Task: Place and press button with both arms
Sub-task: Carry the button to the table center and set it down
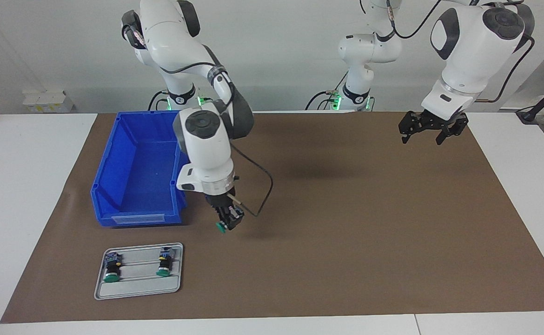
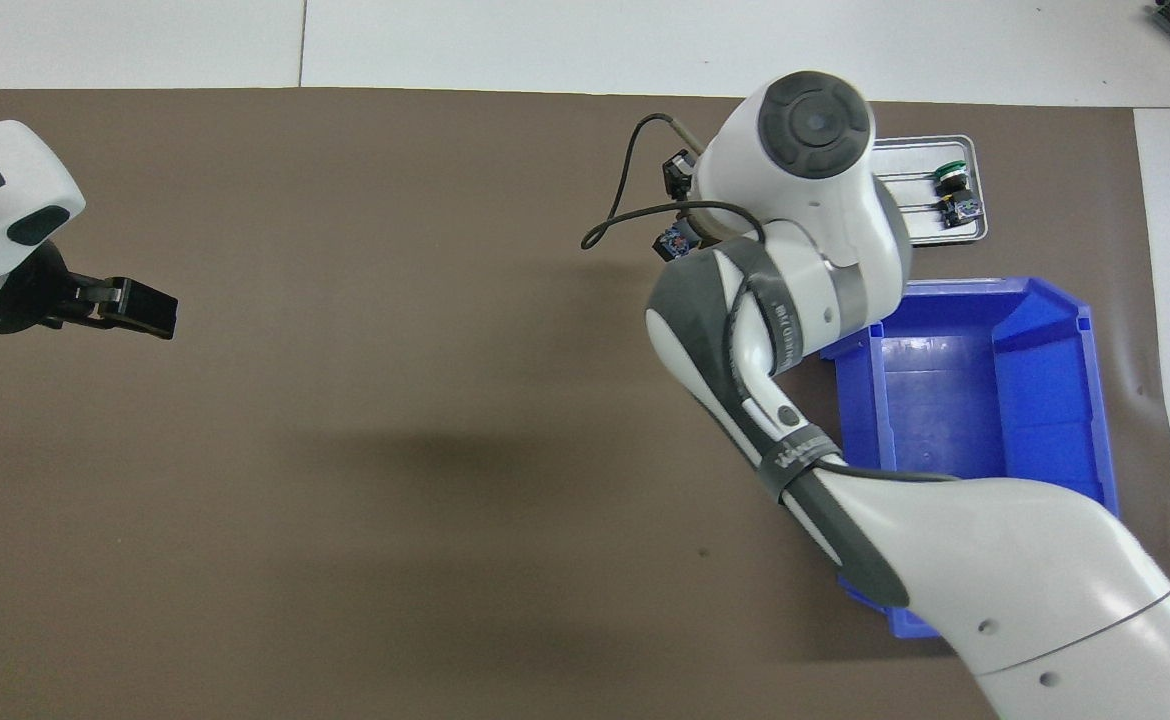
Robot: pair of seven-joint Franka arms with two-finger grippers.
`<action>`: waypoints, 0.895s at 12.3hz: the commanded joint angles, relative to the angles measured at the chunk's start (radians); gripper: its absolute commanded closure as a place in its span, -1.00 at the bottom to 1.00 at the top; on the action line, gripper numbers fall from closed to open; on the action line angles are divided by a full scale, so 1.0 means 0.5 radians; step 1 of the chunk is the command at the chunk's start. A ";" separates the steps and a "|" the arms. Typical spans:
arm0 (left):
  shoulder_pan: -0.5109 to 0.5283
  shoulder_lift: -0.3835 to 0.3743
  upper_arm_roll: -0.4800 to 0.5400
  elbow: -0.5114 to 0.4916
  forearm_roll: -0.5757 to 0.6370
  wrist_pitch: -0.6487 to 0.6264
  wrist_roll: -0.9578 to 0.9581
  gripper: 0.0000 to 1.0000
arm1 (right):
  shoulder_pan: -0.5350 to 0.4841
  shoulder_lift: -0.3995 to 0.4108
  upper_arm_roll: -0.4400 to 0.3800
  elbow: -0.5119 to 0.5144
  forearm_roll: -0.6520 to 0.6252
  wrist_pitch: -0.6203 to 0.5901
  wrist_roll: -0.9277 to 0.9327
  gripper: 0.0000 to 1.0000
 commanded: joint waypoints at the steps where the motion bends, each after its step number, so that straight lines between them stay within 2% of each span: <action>1: 0.004 -0.061 -0.001 -0.067 0.034 0.021 -0.021 -1.00 | 0.229 -0.008 -0.006 -0.041 -0.181 -0.047 0.566 1.00; 5: 0.004 -0.058 -0.001 -0.067 0.034 0.024 -0.021 -1.00 | 0.478 0.050 0.004 -0.032 -0.179 -0.031 1.052 1.00; 8: 0.004 -0.058 -0.001 -0.067 0.034 0.021 -0.021 -1.00 | 0.588 0.093 0.004 -0.038 -0.191 -0.025 1.356 1.00; 11: 0.004 -0.058 -0.001 -0.067 0.034 0.021 -0.021 -1.00 | 0.610 0.103 0.007 -0.099 -0.166 -0.019 1.614 1.00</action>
